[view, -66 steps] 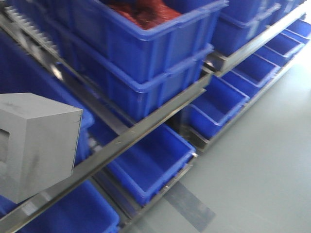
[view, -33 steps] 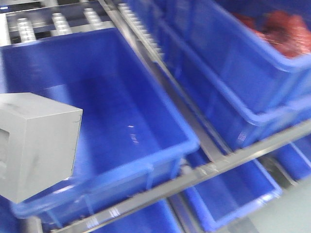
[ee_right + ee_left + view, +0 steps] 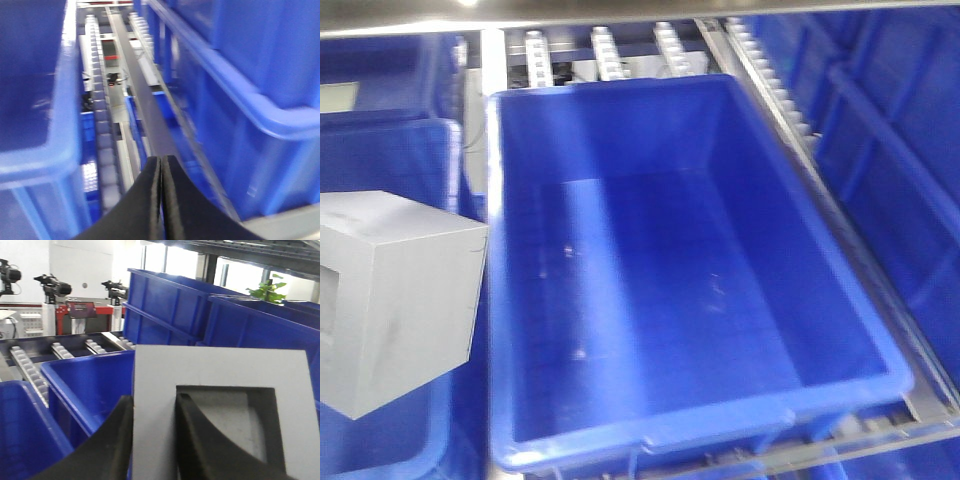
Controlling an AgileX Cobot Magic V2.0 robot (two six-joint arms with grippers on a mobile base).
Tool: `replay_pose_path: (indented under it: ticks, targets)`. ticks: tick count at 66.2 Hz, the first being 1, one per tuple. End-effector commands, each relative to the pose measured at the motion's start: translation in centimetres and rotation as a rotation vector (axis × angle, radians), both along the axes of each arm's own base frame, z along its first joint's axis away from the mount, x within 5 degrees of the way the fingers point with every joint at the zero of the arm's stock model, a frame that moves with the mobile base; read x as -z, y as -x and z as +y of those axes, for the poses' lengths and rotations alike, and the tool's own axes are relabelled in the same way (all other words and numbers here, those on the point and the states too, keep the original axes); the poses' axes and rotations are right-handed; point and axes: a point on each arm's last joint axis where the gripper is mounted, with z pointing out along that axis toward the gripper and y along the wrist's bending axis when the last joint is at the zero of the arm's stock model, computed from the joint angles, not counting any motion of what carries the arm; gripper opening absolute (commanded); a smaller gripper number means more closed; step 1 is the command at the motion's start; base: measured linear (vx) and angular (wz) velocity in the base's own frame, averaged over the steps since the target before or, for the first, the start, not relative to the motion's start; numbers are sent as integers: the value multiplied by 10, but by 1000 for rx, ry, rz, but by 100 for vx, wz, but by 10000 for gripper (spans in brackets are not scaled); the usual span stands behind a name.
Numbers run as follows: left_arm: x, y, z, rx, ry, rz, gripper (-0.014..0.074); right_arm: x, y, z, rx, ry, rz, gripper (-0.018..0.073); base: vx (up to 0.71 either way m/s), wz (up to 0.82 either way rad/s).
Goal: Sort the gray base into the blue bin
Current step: 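Position the base over the empty blue bins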
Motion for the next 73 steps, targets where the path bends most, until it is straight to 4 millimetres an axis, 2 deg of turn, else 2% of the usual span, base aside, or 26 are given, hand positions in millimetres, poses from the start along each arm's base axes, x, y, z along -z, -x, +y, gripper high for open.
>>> replay_pose_path:
  ticks: [1,73]
  targets:
    - [-20,2,2,-4,78,-109,-6,-5,-2,0,0,20,-51,-5,7,29]
    - [-20,2,2,-4,78,-109,-6,-5,-2,0,0,20,-51,-5,3,15]
